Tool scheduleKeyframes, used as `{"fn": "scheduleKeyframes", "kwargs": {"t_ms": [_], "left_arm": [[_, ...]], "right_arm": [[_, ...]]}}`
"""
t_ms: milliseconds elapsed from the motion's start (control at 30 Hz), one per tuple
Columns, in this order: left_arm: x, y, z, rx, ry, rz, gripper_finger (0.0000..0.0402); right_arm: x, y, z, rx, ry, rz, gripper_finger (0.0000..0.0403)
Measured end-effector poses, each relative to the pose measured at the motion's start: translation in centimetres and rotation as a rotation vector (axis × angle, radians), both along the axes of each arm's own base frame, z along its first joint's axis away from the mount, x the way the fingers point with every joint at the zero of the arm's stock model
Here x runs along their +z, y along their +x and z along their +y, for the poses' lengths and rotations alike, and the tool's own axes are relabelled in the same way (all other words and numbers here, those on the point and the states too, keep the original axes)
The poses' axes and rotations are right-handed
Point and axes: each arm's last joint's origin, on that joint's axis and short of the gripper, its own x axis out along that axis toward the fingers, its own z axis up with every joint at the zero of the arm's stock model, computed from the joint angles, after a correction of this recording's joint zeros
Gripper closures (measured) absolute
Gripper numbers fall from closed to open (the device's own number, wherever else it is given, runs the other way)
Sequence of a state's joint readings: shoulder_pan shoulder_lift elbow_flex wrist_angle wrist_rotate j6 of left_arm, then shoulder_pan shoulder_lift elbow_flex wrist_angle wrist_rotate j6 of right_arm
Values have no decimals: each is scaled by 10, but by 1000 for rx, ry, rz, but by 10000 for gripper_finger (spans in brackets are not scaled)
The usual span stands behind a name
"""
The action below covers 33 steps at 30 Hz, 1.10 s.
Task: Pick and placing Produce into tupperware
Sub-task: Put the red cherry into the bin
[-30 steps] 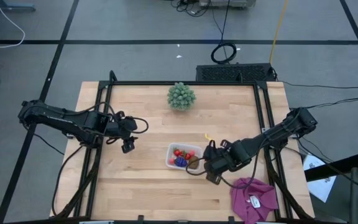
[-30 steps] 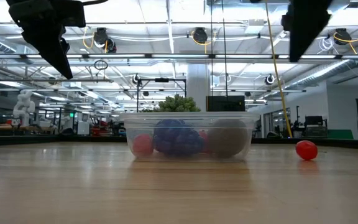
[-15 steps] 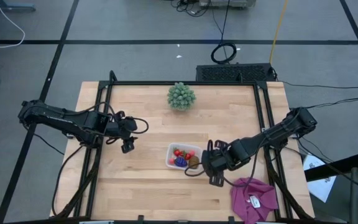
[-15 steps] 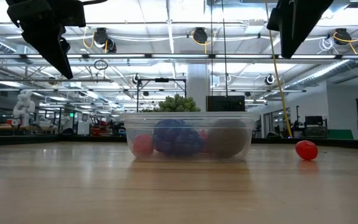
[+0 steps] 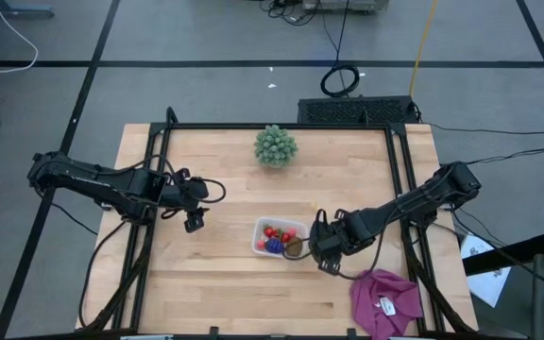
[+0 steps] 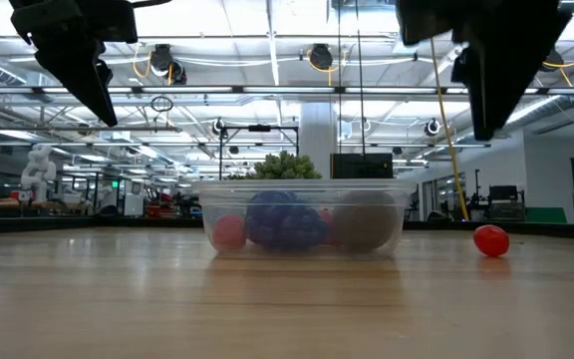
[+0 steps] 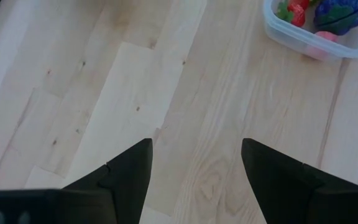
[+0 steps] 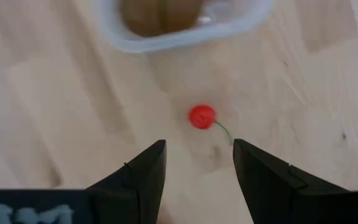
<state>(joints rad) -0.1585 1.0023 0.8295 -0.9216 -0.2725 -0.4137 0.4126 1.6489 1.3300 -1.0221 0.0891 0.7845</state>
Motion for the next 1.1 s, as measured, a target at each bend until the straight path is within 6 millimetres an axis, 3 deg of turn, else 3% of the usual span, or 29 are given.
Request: {"fn": "scheduleKeyframes", "kwargs": {"t_ms": [233, 700, 867, 1100], "left_arm": [[0, 0, 0, 7, 7, -2, 149], [0, 0, 0, -3, 13, 1, 149], [0, 0, 0, -3, 13, 1, 149], [0, 0, 0, -3, 13, 2, 149]], "right_arm": [[-7, 6, -12, -58, 18, -18, 224], [-6, 12, -17, -73, 37, -57, 222], [-7, 12, -17, -72, 37, -58, 198], [-25, 7, -19, -76, 33, -35, 160]]}}
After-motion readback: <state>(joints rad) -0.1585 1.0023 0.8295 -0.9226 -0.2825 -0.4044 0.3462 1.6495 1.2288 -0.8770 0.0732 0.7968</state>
